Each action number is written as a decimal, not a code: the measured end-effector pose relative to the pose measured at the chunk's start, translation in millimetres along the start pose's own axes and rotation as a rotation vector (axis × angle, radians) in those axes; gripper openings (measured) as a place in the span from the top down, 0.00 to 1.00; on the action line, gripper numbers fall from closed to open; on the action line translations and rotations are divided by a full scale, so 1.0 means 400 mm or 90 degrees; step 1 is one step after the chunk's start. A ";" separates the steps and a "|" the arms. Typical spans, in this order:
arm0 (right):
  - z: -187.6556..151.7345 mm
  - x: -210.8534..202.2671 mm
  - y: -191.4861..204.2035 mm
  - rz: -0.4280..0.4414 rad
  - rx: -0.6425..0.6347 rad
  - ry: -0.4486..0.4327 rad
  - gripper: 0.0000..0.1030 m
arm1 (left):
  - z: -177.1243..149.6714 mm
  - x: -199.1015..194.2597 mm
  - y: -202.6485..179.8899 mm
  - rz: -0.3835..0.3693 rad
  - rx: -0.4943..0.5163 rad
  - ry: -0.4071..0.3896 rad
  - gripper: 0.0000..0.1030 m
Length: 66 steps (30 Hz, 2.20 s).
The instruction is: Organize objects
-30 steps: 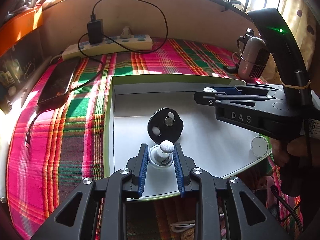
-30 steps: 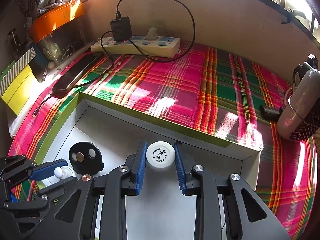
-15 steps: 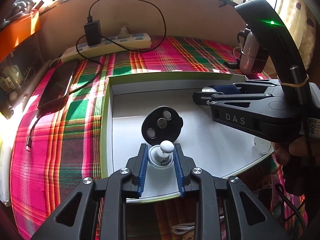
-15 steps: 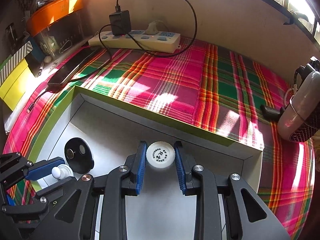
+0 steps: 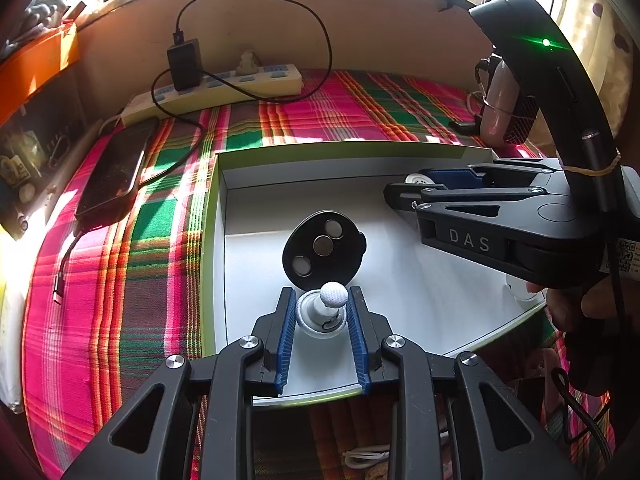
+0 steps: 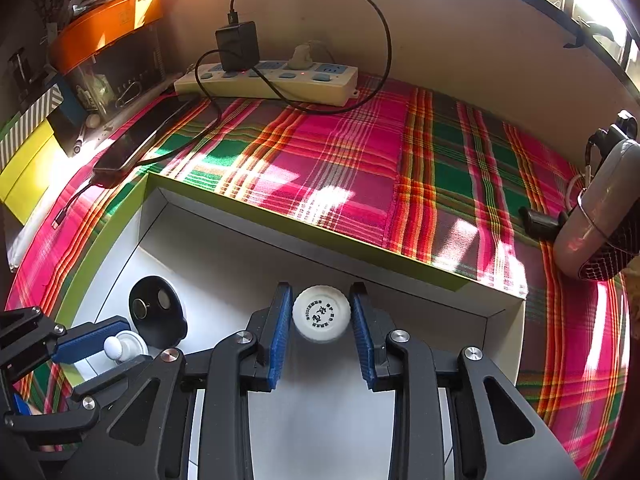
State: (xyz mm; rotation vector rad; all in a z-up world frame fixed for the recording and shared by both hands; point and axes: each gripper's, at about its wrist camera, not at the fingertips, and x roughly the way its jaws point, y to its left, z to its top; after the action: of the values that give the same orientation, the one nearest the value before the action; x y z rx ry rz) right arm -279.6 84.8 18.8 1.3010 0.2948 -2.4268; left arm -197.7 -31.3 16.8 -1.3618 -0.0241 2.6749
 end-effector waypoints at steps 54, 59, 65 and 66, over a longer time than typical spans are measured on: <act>-0.220 -0.286 0.005 -0.024 0.117 -0.098 0.56 | -0.140 -0.206 0.011 -0.064 -0.039 -0.081 0.71; -0.289 -0.322 0.006 -0.043 0.133 -0.109 0.56 | -0.190 -0.227 0.004 -0.084 -0.029 -0.080 0.71; -0.368 -0.342 -0.002 -0.047 0.160 -0.108 0.56 | -0.241 -0.241 -0.013 -0.109 -0.007 -0.084 0.71; -0.378 -0.343 -0.002 -0.050 0.158 -0.106 0.56 | -0.247 -0.241 -0.020 -0.110 0.003 -0.082 0.71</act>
State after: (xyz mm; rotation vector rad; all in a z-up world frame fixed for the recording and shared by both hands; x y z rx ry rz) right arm -96.1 169.0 49.7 1.1928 -0.0005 -2.6875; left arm -61.4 -40.8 36.7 -1.1269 -0.1418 2.6101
